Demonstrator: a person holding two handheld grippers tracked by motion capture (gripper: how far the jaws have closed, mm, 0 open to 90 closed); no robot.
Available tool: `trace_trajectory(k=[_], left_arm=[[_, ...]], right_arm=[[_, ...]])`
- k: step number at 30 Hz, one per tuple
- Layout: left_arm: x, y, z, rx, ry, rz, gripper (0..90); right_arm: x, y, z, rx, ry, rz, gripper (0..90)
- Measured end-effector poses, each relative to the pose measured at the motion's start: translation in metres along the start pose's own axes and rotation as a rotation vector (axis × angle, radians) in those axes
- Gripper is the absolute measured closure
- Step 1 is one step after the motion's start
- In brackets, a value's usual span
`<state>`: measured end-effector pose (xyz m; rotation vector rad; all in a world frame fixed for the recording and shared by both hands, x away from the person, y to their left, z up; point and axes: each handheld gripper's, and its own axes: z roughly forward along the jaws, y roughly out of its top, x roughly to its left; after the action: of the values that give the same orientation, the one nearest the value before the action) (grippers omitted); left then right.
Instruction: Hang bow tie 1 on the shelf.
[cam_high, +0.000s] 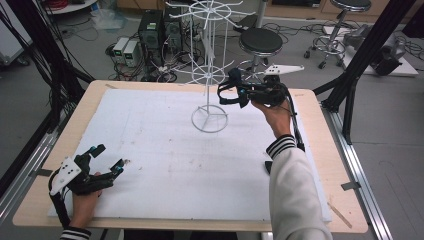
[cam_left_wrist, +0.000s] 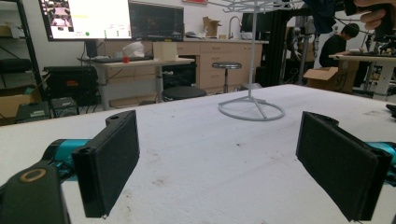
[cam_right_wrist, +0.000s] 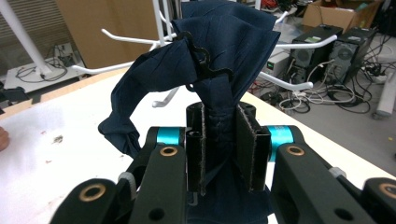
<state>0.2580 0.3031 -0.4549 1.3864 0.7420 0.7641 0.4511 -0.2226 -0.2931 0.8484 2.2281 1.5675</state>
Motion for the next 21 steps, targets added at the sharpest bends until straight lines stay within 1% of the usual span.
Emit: trace_trajectory(k=[5, 9, 11, 21], left_arm=[[0.0, 0.0, 0.0, -0.002, 0.001, -0.001, 13.8], [0.0, 0.0, 0.0, -0.002, 0.001, -0.001, 13.8], [0.0, 0.0, 0.0, -0.003, 0.001, -0.002, 13.8], [0.0, 0.0, 0.0, -0.003, 0.001, -0.001, 13.8]], right_arm=[[0.0, -0.002, 0.005, 0.014, -0.004, -0.001, 75.4], [0.0, -0.002, 0.008, 0.022, -0.014, -0.012, 75.3], [0.0, -0.002, 0.01, 0.025, -0.012, -0.007, 75.2], [0.0, -0.004, 0.014, 0.04, -0.019, -0.018, 74.5]])
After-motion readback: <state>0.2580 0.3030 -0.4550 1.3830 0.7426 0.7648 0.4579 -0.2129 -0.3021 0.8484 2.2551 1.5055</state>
